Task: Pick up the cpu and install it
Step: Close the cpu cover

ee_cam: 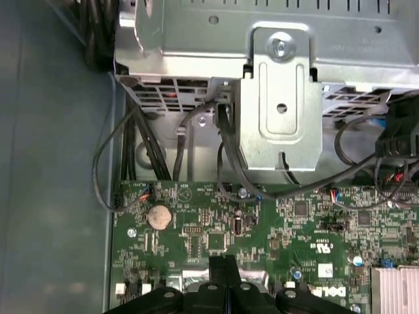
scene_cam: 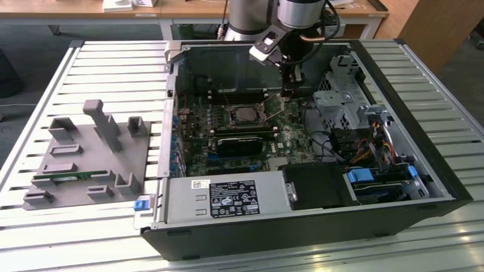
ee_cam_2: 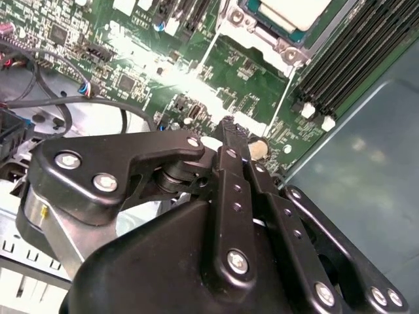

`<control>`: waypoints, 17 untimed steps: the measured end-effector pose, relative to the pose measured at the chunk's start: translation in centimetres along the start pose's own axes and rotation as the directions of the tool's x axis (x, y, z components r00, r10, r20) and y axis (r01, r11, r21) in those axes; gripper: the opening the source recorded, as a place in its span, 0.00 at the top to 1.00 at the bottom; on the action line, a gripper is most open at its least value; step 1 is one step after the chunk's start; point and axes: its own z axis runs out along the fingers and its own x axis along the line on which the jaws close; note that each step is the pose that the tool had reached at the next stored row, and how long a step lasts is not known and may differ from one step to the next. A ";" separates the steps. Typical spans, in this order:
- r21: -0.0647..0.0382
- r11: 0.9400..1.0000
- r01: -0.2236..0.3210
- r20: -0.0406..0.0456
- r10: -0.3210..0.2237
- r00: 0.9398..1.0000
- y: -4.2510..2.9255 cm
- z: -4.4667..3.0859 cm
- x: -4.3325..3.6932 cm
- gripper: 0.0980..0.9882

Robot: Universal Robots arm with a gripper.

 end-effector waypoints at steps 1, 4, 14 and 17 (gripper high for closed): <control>0.000 1.000 0.000 0.000 0.000 1.000 0.10 0.02 0.01 0.99; 0.000 1.000 0.000 0.000 0.000 1.000 0.42 0.17 0.04 0.99; 0.001 1.000 0.000 0.000 0.000 1.000 1.23 0.82 0.14 0.99; 0.002 1.000 0.000 0.001 0.000 1.000 1.26 1.38 0.21 0.99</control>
